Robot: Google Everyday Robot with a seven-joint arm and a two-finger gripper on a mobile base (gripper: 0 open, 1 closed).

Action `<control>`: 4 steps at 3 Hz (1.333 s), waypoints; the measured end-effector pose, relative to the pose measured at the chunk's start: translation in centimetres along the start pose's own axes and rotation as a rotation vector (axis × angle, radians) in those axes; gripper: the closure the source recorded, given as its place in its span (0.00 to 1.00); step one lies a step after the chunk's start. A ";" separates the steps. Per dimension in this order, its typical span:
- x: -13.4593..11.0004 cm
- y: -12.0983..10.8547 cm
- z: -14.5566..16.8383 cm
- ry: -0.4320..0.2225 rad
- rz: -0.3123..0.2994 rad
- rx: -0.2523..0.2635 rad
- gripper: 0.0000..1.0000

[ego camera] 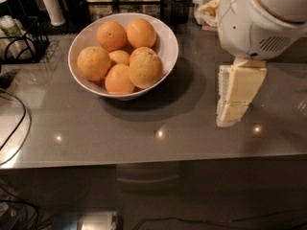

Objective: Pick orange from white bowl

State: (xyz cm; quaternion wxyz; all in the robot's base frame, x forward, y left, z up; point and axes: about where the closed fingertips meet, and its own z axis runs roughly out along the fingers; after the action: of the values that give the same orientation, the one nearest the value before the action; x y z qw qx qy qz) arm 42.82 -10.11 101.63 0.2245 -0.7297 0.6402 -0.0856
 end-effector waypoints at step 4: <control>0.0 -8.6 4.7 -0.559 0.063 0.133 0.00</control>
Offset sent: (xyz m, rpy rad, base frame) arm 0.1031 0.0055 0.0110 0.7477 -0.0941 0.2615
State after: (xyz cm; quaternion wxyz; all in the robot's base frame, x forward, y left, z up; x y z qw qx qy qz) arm 52.46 -8.39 101.27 0.4422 -0.6883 0.5689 0.0838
